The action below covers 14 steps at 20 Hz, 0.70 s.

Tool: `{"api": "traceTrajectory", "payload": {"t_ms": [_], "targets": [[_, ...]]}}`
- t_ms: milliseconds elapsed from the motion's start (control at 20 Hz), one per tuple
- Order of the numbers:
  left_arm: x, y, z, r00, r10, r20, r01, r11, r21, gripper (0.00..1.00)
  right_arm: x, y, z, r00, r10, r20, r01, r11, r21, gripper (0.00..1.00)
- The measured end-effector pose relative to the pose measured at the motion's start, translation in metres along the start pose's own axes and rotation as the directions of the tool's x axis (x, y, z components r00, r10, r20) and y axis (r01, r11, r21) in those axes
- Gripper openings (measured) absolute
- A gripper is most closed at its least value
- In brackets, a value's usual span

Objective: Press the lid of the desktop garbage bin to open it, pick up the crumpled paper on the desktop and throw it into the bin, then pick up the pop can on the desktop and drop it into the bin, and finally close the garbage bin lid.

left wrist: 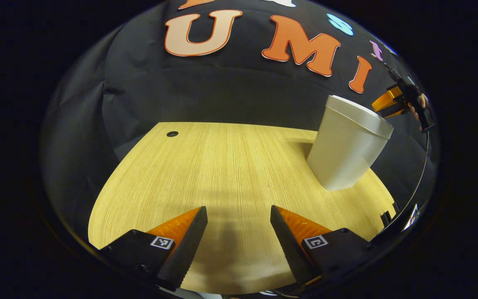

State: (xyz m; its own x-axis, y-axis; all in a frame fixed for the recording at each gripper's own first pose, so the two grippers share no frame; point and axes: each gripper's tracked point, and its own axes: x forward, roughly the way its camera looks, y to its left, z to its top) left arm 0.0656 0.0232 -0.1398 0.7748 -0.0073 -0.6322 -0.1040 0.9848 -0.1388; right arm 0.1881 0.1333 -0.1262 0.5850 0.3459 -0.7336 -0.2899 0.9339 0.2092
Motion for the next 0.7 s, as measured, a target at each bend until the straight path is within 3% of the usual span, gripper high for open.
{"api": "traceTrajectory", "payload": {"t_ms": [300,600,700], "targets": [[0.001,0.013,0.013,1.0,-0.006,0.017,0.005,1.0,0.022,0.98,-0.015,0.007,0.011,0.995,-0.006,0.099,0.008,1.0,-0.023,0.85],[0.003,0.023,0.045,0.998,0.002,0.068,-0.005,0.999,0.037,0.98,-0.03,0.021,0.025,0.973,-0.037,0.23,0.05,0.997,-0.05,0.85],[0.002,0.026,0.058,0.996,0.007,0.088,-0.011,0.999,0.045,0.98,-0.033,0.032,0.027,0.967,-0.019,0.253,0.032,0.998,-0.046,0.86]]}}
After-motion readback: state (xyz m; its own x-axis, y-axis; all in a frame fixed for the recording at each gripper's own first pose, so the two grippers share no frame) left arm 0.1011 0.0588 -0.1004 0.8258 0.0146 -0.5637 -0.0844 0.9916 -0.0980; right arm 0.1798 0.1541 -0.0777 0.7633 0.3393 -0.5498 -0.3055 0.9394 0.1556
